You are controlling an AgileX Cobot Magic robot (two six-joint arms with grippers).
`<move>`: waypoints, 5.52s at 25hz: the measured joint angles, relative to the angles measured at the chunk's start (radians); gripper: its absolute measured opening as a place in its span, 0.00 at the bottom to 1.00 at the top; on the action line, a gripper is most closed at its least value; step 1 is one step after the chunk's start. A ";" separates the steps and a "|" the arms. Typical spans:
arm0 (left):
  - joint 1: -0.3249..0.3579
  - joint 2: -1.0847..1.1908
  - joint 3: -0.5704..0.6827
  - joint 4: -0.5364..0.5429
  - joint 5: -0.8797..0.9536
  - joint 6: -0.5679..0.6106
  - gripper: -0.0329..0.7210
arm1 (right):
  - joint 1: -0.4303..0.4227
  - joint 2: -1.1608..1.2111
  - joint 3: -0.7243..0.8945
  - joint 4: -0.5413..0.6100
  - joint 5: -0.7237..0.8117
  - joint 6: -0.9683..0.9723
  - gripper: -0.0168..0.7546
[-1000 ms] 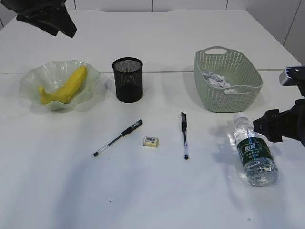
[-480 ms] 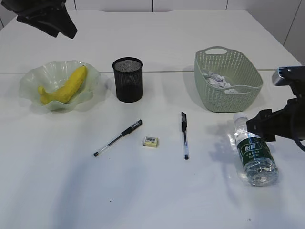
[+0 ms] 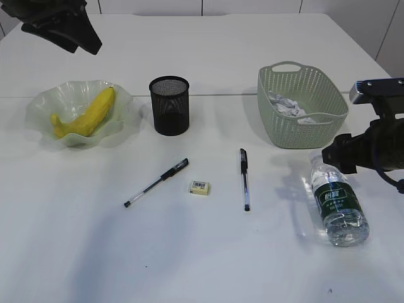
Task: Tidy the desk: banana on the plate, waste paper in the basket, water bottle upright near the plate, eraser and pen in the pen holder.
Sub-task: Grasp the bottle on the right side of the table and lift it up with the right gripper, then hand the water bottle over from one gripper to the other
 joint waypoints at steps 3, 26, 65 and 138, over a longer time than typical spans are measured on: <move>0.000 0.000 0.000 0.000 0.002 0.000 0.54 | 0.000 0.032 -0.009 0.000 -0.003 0.000 0.72; 0.000 0.000 0.000 0.000 0.004 -0.002 0.53 | 0.000 0.175 -0.066 0.008 0.010 0.006 0.72; 0.000 0.002 0.000 0.004 0.025 -0.002 0.48 | 0.000 0.226 -0.016 -0.165 0.055 0.172 0.72; 0.000 0.002 0.000 -0.314 -0.200 0.209 0.42 | 0.000 0.084 -0.476 -0.152 0.350 0.180 0.52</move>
